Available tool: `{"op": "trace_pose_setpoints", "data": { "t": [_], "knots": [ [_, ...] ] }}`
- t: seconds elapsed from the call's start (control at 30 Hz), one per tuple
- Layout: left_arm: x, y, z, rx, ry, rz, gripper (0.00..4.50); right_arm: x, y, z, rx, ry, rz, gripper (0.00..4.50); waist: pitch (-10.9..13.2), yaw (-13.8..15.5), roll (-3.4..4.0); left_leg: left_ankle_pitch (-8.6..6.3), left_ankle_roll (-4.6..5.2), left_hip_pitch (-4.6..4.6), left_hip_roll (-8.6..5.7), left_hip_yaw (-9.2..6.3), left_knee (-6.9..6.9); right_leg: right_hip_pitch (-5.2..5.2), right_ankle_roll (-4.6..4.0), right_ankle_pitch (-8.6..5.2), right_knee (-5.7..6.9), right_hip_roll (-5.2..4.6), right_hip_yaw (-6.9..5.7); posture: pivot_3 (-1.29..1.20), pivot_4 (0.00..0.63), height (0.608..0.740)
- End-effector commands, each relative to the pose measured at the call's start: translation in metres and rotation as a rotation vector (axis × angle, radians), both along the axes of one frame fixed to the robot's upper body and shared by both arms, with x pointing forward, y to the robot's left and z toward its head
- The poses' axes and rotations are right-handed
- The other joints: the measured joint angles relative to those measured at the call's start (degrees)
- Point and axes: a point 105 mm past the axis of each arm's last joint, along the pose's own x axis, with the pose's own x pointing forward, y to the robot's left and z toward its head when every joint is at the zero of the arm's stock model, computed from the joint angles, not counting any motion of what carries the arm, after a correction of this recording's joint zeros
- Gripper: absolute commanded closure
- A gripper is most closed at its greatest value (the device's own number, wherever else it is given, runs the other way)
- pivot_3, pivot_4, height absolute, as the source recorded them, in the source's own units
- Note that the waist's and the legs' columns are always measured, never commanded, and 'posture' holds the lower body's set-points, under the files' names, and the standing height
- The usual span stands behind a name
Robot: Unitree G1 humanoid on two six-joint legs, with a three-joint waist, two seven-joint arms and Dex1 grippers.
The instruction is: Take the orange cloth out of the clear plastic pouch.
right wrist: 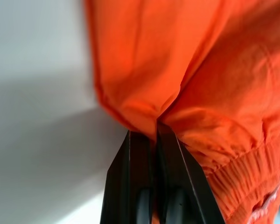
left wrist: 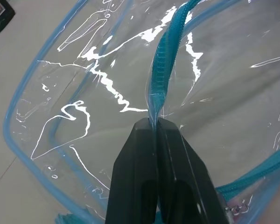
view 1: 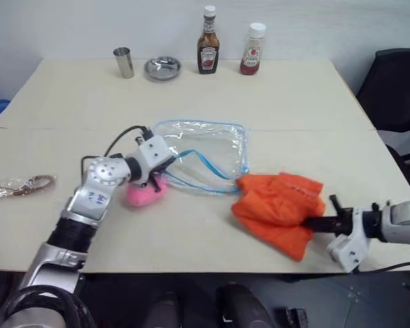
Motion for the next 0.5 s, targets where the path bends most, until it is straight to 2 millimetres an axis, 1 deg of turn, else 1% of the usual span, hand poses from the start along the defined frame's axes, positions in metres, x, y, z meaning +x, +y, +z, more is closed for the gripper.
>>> {"op": "trace_pose_setpoints", "data": {
  "t": [0.03,0.1,0.13,0.17,0.2,0.27,0.4,0.47,0.5],
  "knots": [
    [-0.031,-0.006,0.001,-0.013,0.046,-0.175,4.5,0.026,-0.04,0.025,0.115,-0.101,-0.271,4.45,0.0,-0.24,0.02,0.0,0.0,0.01,0.0,0.01,0.0,0.0,-0.01,0.0,0.0,0.0,0.0,0.0,0.15,0.74],
    [-0.065,-0.015,-0.008,-0.005,0.135,-0.323,4.5,0.051,-0.048,0.045,0.431,-0.137,-0.517,4.45,0.01,-0.42,0.01,0.0,0.0,0.01,0.01,0.02,-0.02,0.0,-0.02,-0.01,-0.01,-0.01,0.01,0.0,0.15,0.74],
    [-0.076,-0.017,-0.011,0.001,0.169,-0.363,4.5,0.057,-0.05,0.048,0.536,-0.123,-0.583,4.45,-0.01,-0.97,-0.09,0.01,-0.01,0.02,0.06,0.03,-0.05,0.0,-0.02,-0.01,-0.03,0.04,0.0,0.0,0.15,0.74],
    [-0.085,-0.017,-0.016,0.017,0.194,-0.386,4.5,0.06,-0.047,0.048,0.627,-0.091,-0.63,4.45,0.02,-1.11,0.04,0.02,-0.03,0.04,0.15,0.03,-0.07,0.04,-0.02,-0.01,-0.02,0.11,0.02,0.0,0.15,0.74],
    [-0.089,-0.017,-0.019,0.028,0.205,-0.39,4.5,0.06,-0.044,0.048,0.666,-0.067,-0.65,4.45,0.08,-1.03,0.18,0.02,-0.03,0.04,0.1,0.03,-0.06,0.04,-0.02,-0.01,0.0,0.07,0.03,0.0,0.15,0.74],
    [-0.088,-0.017,-0.021,0.042,0.191,-0.368,4.5,0.054,-0.027,0.041,0.714,-0.001,-0.637,4.45,0.04,-0.4,0.39,0.02,-0.03,0.01,0.09,-0.02,-0.06,0.02,-0.02,-0.01,0.02,0.07,0.0,0.0,0.15,0.74],
    [-0.082,-0.024,-0.017,-0.021,0.187,-0.314,4.5,0.037,0.008,0.026,0.735,0.086,-0.578,4.45,0.03,0.79,0.42,0.01,-0.01,-0.06,0.04,-0.11,-0.04,0.02,-0.01,-0.01,-0.01,0.06,-0.03,0.0,0.15,0.74],
    [-0.081,-0.026,-0.014,-0.055,0.2,-0.294,4.5,0.028,0.019,0.017,0.711,0.112,-0.551,4.45,0.03,1.26,0.42,-0.02,0.04,-0.11,-0.02,-0.1,-0.03,0.02,-0.01,-0.01,-0.04,0.02,-0.01,0.0,0.15,0.74],
    [-0.079,-0.026,-0.014,-0.064,0.201,-0.272,4.5,0.024,0.022,0.011,0.675,0.114,-0.539,4.45,0.03,1.31,0.42,-0.02,0.05,-0.12,-0.02,-0.09,-0.03,0.01,-0.01,-0.01,-0.06,0.02,-0.01,0.0,0.15,0.74]
  ]
}}
